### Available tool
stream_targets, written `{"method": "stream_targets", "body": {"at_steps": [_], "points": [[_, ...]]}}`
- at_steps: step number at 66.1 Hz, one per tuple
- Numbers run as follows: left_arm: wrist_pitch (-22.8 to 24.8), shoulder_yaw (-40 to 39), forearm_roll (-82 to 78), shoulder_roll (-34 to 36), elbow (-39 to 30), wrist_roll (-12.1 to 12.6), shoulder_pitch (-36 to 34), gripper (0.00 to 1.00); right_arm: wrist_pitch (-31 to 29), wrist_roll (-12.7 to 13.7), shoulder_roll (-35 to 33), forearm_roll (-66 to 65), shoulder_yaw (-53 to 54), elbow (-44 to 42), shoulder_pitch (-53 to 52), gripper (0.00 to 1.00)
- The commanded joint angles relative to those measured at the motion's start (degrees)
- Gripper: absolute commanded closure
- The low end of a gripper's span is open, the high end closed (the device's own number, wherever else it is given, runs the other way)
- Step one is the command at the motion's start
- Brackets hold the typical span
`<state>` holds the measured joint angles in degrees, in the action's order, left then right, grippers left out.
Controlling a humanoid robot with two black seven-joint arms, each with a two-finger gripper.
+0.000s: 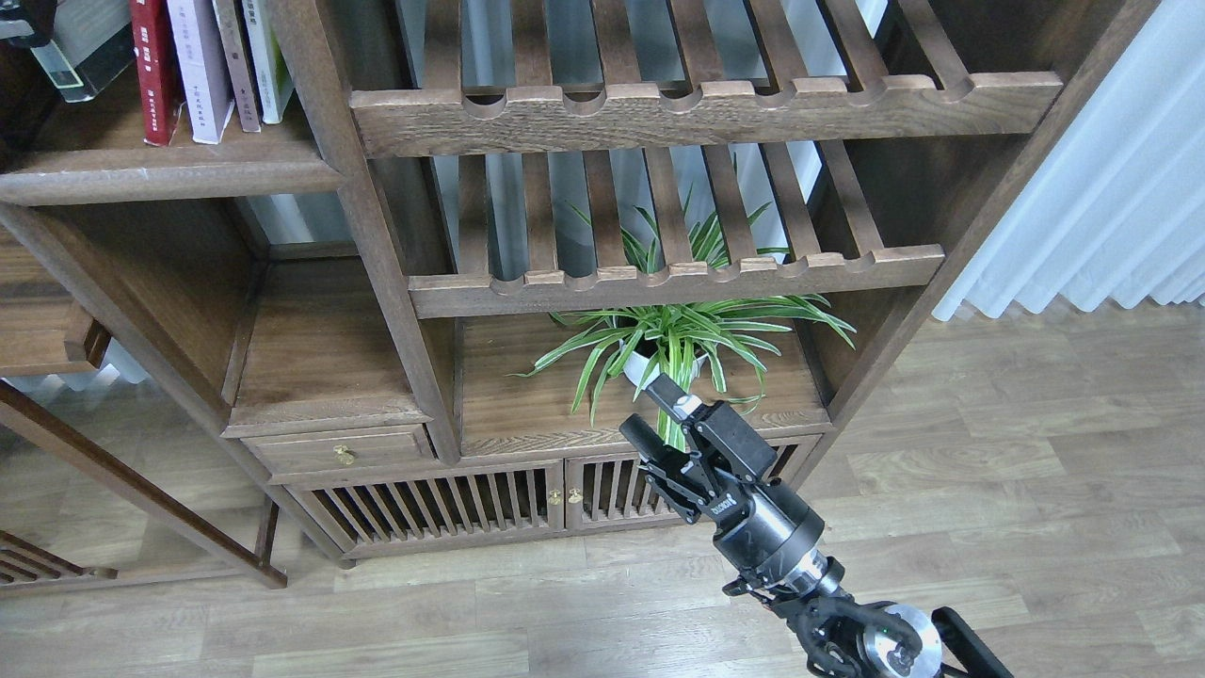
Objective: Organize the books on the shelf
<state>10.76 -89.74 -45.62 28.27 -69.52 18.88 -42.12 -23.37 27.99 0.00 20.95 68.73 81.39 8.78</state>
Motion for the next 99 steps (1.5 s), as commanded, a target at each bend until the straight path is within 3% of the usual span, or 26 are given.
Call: {"method": "stream_targets", "body": {"at_steps": [1, 17, 32, 53, 67, 69, 70, 77, 99], "points": [[-0.13, 2.03, -0.35, 0.11, 2.19, -4.20, -1.30, 1.00, -0.01, 0.01, 0.00, 0.06, 0.00, 0.00, 0.01, 0.11], [0.93, 3.44, -0.17, 1.17, 2.19, -6.14, -0.60, 0.99, -0.01, 0.01, 0.00, -0.03, 0.00, 0.00, -0.26, 0.11], [3.04, 3.61, -0.26, 1.43, 2.46, -10.36, 3.09, 0.96, -0.45, 0.01, 0.00, 0.06, 0.27, 0.00, -0.08, 0.10], [5.59, 4.67, -0.35, 2.66, 5.18, -13.70, 3.71, 0.94, -0.80, 0.01, 0.00, -0.03, 0.35, 0.00, 0.18, 0.10], [5.67, 5.19, -0.26, 2.58, 5.44, -14.05, 3.80, 0.82, -0.80, 0.01, 0.00, -0.03, 0.62, 0.00, 0.27, 0.10], [5.76, 5.28, -0.26, 2.58, 5.53, -14.05, 3.80, 0.80, -0.80, 0.01, 0.00, -0.03, 0.62, 0.00, 0.27, 0.10], [5.67, 5.89, -0.35, 2.66, 5.62, -14.31, 3.80, 0.74, -0.80, 0.01, 0.00, -0.03, 0.53, 0.00, 0.36, 0.10], [5.67, 6.25, -0.35, 2.75, 6.06, -14.49, 3.71, 0.68, -0.80, 0.01, 0.00, -0.03, 0.27, 0.00, 0.36, 0.10], [5.76, 5.99, -0.08, 2.66, 5.88, -14.49, 3.01, 0.67, -0.80, 0.01, 0.00, -0.03, 0.18, -0.09, 0.36, 0.10]]}}
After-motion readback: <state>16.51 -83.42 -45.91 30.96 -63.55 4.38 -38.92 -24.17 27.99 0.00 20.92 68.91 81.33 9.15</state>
